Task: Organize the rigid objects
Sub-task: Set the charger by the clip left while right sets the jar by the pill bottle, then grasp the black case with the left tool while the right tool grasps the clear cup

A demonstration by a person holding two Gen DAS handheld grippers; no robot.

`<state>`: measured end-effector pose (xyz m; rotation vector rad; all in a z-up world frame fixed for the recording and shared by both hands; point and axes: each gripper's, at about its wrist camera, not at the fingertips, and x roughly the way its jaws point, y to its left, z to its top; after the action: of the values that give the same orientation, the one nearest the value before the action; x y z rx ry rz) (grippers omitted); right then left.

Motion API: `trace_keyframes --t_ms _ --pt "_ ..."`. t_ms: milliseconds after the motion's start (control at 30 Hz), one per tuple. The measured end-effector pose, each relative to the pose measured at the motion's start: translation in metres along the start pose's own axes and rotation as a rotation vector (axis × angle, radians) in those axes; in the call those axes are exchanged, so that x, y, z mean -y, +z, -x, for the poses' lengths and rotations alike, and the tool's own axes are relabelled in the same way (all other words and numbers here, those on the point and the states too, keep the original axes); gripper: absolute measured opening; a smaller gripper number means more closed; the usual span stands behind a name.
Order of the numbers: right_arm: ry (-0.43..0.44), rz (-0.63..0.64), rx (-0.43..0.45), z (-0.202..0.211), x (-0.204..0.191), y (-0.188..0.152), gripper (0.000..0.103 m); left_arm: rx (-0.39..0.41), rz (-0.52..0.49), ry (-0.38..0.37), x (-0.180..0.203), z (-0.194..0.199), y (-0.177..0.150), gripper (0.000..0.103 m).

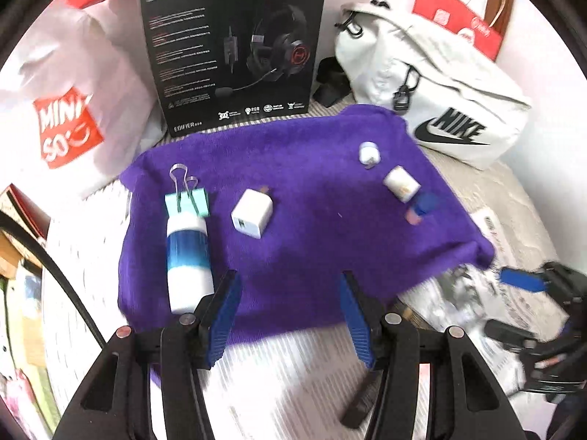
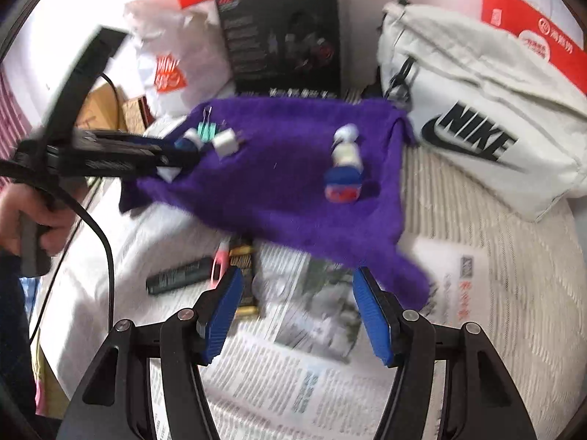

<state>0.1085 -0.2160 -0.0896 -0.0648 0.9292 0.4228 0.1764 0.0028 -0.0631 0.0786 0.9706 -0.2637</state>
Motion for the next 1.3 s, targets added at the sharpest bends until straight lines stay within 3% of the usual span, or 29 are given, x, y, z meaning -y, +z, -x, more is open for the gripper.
trace_keyframes --t_ms 200,333,667,733,1067,1300 --pt "-0.012 0.050 -0.025 -0.026 -0.014 -0.011 0.052 0.006 0.028 -0.007 0.001 0.010 -0.030 0.052" --pt "-0.037 0.061 -0.027 -0.041 -0.016 -0.013 0.039 -0.004 0.055 -0.005 -0.004 0.011 -0.049 0.052" --pt "-0.077 0.074 0.012 -0.052 -0.012 -0.011 0.035 -0.008 0.076 -0.017 -0.005 0.004 -0.075 0.052" --pt "-0.083 0.084 0.022 -0.051 -0.014 -0.012 0.027 -0.012 0.065 -0.020 -0.002 0.003 -0.078 0.052" --pt "-0.112 0.028 0.055 -0.022 0.010 -0.024 0.027 -0.002 -0.036 -0.090 0.019 0.001 -0.085 0.052" --pt "-0.158 -0.056 0.082 0.005 0.036 -0.038 0.027 -0.033 -0.200 -0.090 0.046 -0.014 -0.088 0.052"
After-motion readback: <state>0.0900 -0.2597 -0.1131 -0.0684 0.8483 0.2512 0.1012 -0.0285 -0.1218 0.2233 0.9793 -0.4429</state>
